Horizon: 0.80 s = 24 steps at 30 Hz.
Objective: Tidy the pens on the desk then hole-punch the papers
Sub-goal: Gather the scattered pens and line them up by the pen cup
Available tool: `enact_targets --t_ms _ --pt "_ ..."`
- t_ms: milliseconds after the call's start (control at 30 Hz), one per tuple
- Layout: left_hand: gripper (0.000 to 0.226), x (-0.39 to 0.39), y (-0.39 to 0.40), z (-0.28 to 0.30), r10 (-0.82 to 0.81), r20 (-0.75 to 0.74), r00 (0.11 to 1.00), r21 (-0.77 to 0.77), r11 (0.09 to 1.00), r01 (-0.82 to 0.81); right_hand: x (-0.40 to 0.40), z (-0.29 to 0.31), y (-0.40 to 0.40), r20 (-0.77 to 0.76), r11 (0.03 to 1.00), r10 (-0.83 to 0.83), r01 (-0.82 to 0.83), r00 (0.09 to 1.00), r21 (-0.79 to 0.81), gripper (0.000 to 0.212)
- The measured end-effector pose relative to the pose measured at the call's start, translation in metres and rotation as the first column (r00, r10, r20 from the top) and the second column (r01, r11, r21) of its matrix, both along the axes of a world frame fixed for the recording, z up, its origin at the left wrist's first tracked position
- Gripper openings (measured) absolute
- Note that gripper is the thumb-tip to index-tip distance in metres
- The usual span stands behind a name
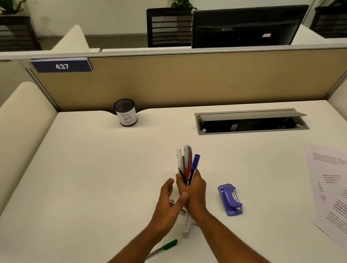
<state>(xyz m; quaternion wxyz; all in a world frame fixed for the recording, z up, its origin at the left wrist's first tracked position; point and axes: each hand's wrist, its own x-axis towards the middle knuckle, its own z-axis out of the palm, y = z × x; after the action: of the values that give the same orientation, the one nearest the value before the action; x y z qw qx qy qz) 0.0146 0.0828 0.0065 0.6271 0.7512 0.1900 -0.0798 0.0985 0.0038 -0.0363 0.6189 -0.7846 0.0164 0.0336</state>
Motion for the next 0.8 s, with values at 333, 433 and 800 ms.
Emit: enact_targets --t_ms 333,433,800 --pt "0.062 -0.036 0.011 -0.036 -0.357 0.064 0.932 0.367 0.877 0.310 0.005 0.020 -0.038 -0.200 0.983 -0.121 0.145 0.972 0.110 0.019" --pt "0.090 -0.053 0.022 -0.047 -0.577 0.004 0.817 0.604 0.653 0.458 0.005 0.029 -0.071 -0.285 0.998 0.039 -0.050 0.958 -0.031 0.019" --pt "0.047 -0.094 0.068 -0.055 -0.518 -0.090 0.851 0.909 0.307 0.283 -0.070 0.002 -0.055 -0.249 0.461 0.301 -0.369 0.921 -0.807 0.048"
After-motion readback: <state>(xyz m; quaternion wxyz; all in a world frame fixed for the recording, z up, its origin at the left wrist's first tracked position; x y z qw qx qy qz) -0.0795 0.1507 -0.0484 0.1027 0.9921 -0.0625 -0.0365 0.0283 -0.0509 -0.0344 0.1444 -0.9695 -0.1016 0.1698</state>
